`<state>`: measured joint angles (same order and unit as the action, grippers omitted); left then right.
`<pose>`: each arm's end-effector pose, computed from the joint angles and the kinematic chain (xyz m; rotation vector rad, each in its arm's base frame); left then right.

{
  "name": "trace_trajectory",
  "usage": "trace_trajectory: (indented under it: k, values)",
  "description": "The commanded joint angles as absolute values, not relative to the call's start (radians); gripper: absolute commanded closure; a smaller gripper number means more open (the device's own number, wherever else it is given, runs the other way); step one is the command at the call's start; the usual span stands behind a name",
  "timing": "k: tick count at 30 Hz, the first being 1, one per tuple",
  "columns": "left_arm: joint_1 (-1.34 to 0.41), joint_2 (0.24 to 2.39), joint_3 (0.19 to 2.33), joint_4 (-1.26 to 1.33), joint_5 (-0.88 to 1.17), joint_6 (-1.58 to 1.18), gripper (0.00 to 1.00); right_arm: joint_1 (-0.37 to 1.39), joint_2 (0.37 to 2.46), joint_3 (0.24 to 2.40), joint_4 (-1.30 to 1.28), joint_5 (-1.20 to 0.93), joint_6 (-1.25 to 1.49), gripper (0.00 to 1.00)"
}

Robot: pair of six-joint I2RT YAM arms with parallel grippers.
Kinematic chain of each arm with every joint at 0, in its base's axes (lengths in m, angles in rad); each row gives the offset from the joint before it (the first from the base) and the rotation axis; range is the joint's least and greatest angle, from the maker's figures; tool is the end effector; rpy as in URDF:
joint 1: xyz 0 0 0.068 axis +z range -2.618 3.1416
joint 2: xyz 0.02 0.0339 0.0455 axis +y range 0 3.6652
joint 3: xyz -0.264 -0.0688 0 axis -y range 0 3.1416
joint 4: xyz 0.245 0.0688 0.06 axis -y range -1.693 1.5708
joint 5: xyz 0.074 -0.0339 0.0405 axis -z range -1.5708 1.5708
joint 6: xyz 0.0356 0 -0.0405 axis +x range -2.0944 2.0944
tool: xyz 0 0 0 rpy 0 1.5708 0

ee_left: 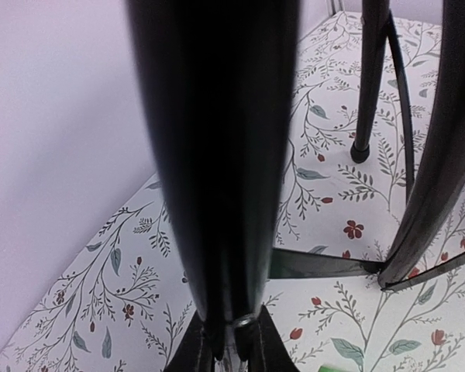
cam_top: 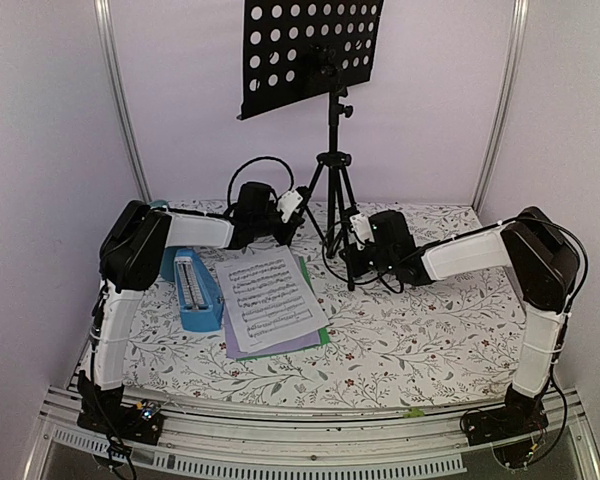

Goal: Set up the instrument practice props
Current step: Adjust the music stand at the center of the board.

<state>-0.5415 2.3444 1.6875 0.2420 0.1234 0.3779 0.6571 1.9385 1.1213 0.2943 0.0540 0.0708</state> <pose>0.4563 -0.2796 0.1562 0.9538 1.7460 -0.2283 0.3347 0.2558 0.1675 -0.5798 2.0350 0.3818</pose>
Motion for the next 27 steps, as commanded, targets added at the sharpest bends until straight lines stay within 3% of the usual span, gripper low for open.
trace_trajectory:
  k: [1,27]
  values:
    - [-0.475,2.381,1.666,0.072,-0.009,0.422,1.0,0.638,1.839,1.087,0.213,0.162,0.067,1.0]
    - [-0.472,2.396,1.718,0.051,-0.012,0.426,1.0,0.668,1.696,0.967,0.139,0.216,0.129,1.0]
